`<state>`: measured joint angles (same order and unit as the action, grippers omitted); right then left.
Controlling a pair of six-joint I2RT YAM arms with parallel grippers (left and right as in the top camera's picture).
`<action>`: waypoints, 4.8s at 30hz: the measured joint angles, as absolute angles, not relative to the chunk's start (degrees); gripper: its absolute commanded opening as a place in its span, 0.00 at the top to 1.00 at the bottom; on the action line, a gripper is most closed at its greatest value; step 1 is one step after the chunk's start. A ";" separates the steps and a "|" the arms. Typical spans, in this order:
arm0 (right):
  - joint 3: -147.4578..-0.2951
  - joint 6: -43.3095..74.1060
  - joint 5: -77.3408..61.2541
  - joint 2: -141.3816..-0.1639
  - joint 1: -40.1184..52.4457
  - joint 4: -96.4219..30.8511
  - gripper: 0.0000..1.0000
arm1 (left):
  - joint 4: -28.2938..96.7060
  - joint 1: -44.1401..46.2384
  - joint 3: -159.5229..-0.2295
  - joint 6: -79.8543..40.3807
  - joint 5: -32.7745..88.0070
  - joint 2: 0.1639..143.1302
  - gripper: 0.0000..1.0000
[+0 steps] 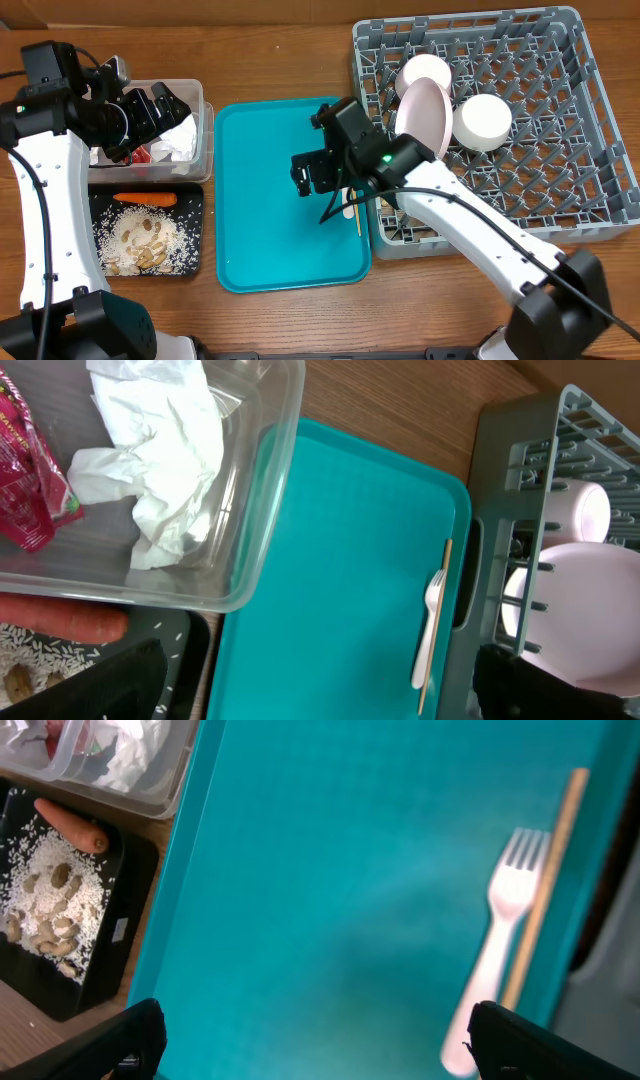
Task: Sort waste into correct bins and load items into the dishwasher
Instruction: 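Lower the right gripper onto the white fork and close on it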
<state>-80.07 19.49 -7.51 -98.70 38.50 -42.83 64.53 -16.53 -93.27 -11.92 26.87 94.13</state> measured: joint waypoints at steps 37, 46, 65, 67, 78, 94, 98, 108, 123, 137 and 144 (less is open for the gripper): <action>-79.66 20.32 3.44 -114.19 38.52 -41.56 0.61 | 64.53 -16.53 -93.36 -11.94 26.74 94.13 0.00; -79.66 20.56 6.31 -114.19 38.52 -40.71 0.60 | 64.53 -16.53 -93.38 -11.94 26.72 94.13 0.00; -79.66 22.24 6.61 -114.19 36.32 -39.57 0.60 | 64.53 -16.53 -93.38 -11.94 26.72 94.13 0.00; -79.66 22.26 6.59 -114.19 36.29 -39.55 0.60 | 64.51 -16.53 -93.38 -11.94 26.72 94.13 0.00; -79.70 22.33 6.66 -114.61 36.27 -39.31 0.61 | 64.53 -16.53 -93.38 -11.94 26.74 94.13 0.00; -82.15 22.65 6.98 -115.94 36.29 -43.05 0.61 | 64.51 -16.53 -93.38 -11.94 26.72 94.13 0.00; -83.66 24.23 6.37 -116.79 36.23 -46.85 0.61 | 64.53 -16.53 -93.38 -11.94 26.72 94.13 0.00; -83.68 28.93 3.38 -118.17 35.62 -45.08 0.61 | 64.53 -16.53 -93.38 -11.94 26.72 94.13 0.00; -84.44 30.00 4.34 -120.51 36.42 -42.46 0.75 | 64.53 -16.53 -93.38 -11.94 26.72 94.13 0.00; -84.44 30.02 4.25 -120.55 36.42 -42.57 0.96 | 64.51 -16.53 -93.38 -11.94 26.72 94.13 0.00; -84.47 30.02 3.81 -120.55 36.42 -42.61 0.96 | 64.53 -16.53 -93.38 -11.94 26.72 94.13 0.00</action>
